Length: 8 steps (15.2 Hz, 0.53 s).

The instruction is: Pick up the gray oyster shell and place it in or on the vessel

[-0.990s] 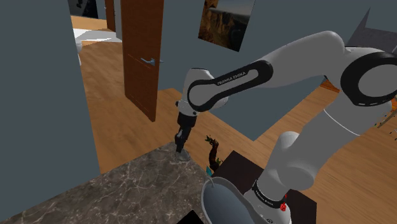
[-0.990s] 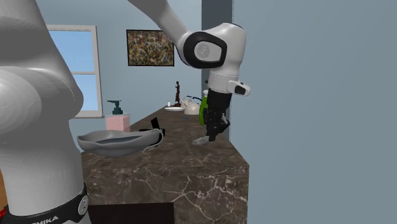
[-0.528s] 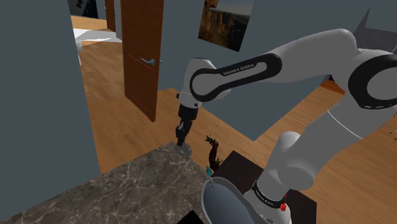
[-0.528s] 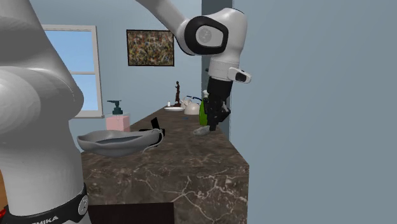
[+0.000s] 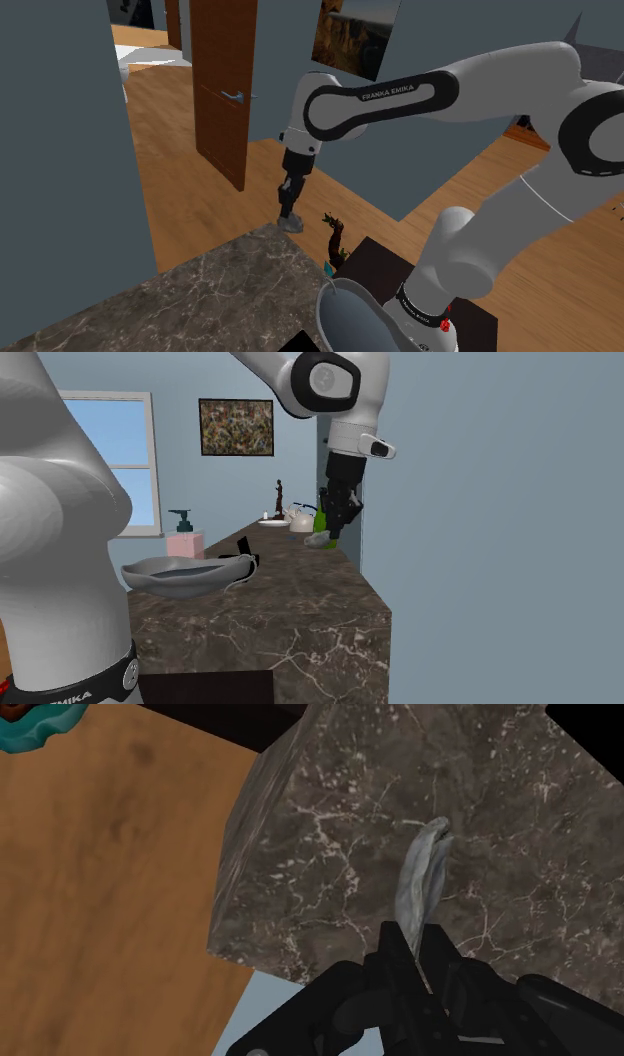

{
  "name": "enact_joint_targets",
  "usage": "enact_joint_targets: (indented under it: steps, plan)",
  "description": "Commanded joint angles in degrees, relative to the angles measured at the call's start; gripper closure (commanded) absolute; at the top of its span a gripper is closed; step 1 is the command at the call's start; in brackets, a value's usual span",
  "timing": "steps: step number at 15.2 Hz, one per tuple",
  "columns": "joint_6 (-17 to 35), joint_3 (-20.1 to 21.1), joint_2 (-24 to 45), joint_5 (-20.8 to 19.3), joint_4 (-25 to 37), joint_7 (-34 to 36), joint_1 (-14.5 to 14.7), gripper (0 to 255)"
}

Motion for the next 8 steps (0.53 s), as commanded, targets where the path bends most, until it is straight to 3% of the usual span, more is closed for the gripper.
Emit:
enact_joint_targets:
  steps: [1, 6, 8]
  plan:
    - [-1.7, -0.1, -0.8, -0.3, 1.0, 0.4, -0.1, 255]
    - [-5.4, -0.3, -1.9, -0.8, 3.6, 1.4, -0.2, 255]
    - [-5.6, 0.7, -6.1, 0.0, 0.0, 2.8, 0.5, 255]
